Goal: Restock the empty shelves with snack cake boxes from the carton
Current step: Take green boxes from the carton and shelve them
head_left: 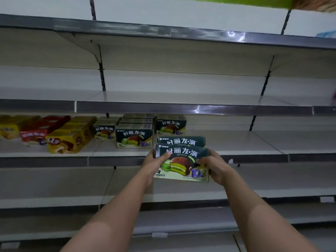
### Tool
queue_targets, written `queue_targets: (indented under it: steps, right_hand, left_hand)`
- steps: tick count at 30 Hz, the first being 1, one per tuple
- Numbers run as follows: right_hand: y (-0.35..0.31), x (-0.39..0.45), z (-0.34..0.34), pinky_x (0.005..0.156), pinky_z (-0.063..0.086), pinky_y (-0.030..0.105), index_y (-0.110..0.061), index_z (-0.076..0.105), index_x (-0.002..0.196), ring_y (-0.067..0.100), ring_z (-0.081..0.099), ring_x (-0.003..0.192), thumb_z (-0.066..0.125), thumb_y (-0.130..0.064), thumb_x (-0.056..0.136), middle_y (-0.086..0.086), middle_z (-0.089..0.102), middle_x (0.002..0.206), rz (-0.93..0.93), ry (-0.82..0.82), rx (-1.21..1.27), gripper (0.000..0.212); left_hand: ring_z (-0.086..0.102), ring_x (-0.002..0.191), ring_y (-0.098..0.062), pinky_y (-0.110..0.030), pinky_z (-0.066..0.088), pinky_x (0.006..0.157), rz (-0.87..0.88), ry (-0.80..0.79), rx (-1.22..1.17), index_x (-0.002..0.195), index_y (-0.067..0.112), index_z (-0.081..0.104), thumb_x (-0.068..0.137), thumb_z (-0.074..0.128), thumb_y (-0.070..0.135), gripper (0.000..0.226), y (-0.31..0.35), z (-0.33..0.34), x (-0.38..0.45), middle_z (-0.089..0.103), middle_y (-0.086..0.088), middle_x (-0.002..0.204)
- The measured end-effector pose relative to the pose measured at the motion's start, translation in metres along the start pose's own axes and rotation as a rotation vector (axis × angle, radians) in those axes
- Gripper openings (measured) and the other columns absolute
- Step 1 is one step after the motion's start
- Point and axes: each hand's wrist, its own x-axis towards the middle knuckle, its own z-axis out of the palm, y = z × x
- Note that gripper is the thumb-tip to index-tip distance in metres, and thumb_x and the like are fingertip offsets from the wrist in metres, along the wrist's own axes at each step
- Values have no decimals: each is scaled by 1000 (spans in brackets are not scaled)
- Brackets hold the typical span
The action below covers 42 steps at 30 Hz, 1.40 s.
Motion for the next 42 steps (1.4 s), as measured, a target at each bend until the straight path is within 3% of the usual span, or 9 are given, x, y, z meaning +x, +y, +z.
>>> queue_targets:
  steps: [2,5,11,16,24,27,32,36,42]
  right_hand:
    - [-11,19,0,77,56,40,-7,43,127,29,65,90,58,6,86,18,63,111,-50,-11,-76,46]
    - [-24,43,4,58,56,27,-18,43,121,22,66,84,61,3,86,11,60,113,-103,17,-146,44]
    - [-27,102,9,99,47,49,-17,42,132,27,58,114,64,5,84,10,60,123,-215,144,-289,58]
    - [-15,147,5,95,49,50,-27,40,134,25,60,110,67,-6,84,3,63,120,-334,235,-457,61]
    - [10,192,-1,92,46,33,-15,45,132,21,55,112,68,-6,84,2,60,116,-301,155,-489,54]
    - [24,199,-6,93,42,30,-12,49,129,22,53,114,71,-8,81,5,60,119,-167,59,-660,53]
    - [18,215,-5,97,45,36,-9,54,124,29,55,114,69,-11,82,12,61,123,-163,103,-775,45]
    - [16,232,-8,96,46,37,-7,59,118,29,57,111,65,-5,83,15,63,121,-142,144,-728,35]
    - [14,256,-5,99,46,41,-4,61,116,31,58,110,61,-6,87,17,63,120,-188,140,-683,29]
  left_hand:
    - [49,105,-14,-27,34,89,44,1,58,128,15,51,90,63,31,43,6,0,22,56,1,119]
    - [48,105,-13,-26,35,88,93,7,123,128,12,51,92,60,27,39,14,-3,50,58,-3,123]
    - [48,118,-16,-29,38,97,180,55,225,142,16,38,89,65,21,60,23,1,103,52,0,132]
    - [33,138,-25,-33,31,108,212,170,284,148,16,30,87,68,22,72,9,10,129,37,-7,150]
    - [40,134,-28,-34,36,106,194,223,374,148,15,29,83,72,19,78,-28,11,174,45,-10,143]
    - [54,119,-31,-34,45,97,134,232,573,140,9,39,78,74,7,72,-42,7,179,57,-15,129]
    - [51,121,-31,-39,46,91,18,330,1026,149,18,22,86,67,29,79,-32,15,185,41,-12,144]
    - [43,131,-31,-35,44,97,-38,362,896,151,19,14,89,62,17,78,-33,32,198,17,-11,156]
    - [52,117,-35,-45,52,93,-145,391,80,146,20,22,83,61,0,76,-41,47,244,44,-13,138]
